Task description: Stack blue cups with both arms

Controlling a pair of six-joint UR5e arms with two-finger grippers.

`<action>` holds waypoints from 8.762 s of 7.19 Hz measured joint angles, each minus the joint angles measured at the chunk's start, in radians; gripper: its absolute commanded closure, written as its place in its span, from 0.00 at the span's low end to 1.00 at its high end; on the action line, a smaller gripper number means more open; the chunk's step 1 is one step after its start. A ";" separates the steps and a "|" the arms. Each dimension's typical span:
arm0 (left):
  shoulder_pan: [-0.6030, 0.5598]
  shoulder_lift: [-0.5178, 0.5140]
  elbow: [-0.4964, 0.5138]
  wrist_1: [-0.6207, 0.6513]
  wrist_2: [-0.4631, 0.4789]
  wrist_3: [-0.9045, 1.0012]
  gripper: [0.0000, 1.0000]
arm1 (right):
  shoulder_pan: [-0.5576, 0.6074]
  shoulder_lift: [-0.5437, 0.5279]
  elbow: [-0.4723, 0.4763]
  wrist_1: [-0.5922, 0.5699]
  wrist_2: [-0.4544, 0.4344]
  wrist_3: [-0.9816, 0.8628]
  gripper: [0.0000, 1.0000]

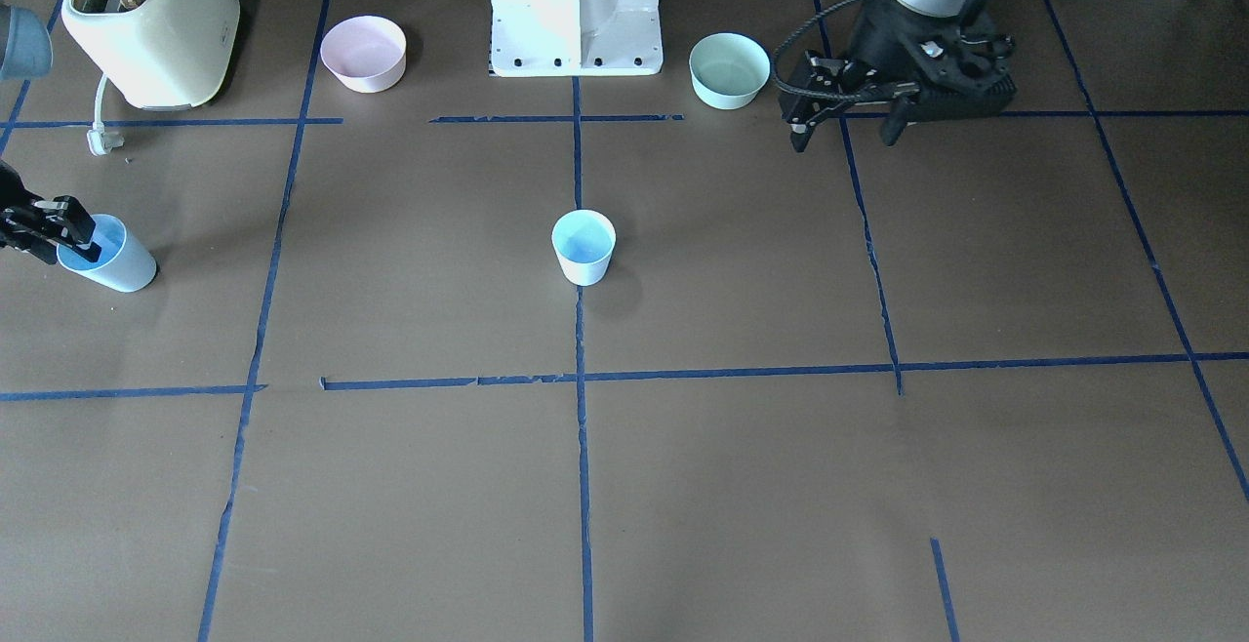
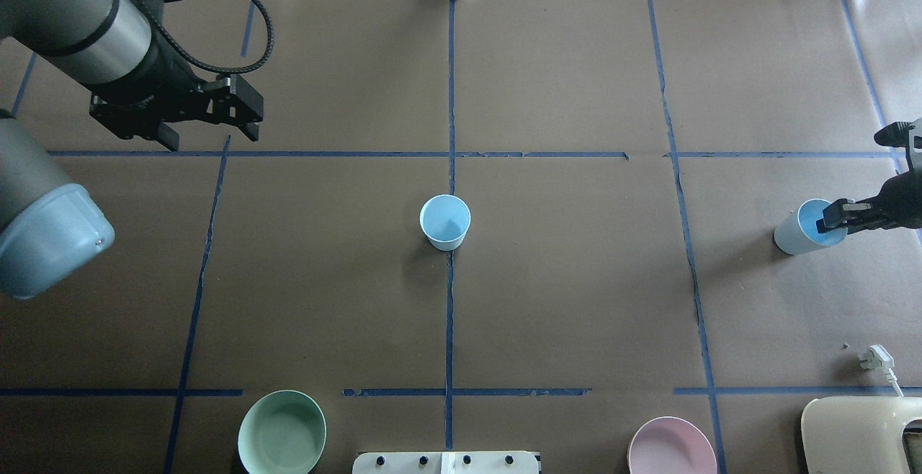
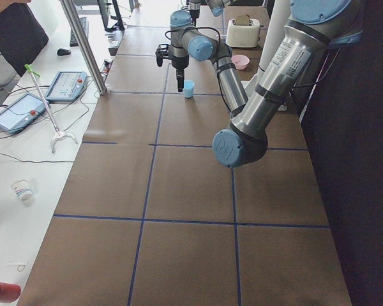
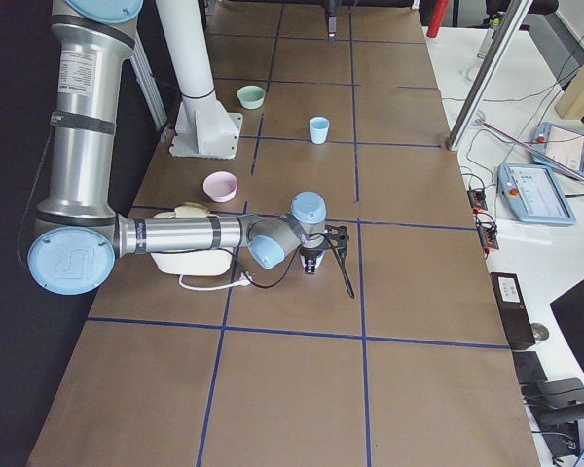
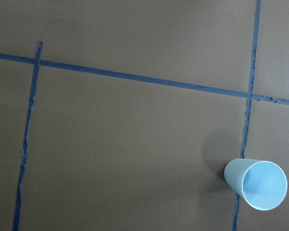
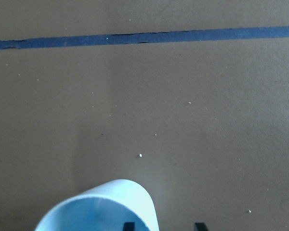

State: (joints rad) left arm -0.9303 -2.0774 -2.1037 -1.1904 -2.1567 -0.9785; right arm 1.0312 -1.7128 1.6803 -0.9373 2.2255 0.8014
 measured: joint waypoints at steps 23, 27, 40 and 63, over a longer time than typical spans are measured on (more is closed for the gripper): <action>-0.473 0.346 0.379 -0.190 -0.102 1.049 0.00 | -0.479 0.945 0.041 -0.727 -0.316 0.582 0.98; -0.473 0.347 0.379 -0.191 -0.108 1.049 0.00 | -0.479 0.947 0.038 -0.760 -0.315 0.582 0.25; -0.477 0.347 0.380 -0.192 -0.118 1.049 0.00 | -0.273 0.713 0.350 -0.948 -0.258 0.217 0.00; -0.661 0.466 0.561 -0.204 -0.190 1.284 0.00 | 0.538 0.117 -0.084 -0.637 0.218 -0.848 0.00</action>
State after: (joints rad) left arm -1.5914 -1.6116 -1.5426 -1.3944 -2.3470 0.3059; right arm 1.5692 -1.5959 1.5966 -1.5742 2.4436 -0.0470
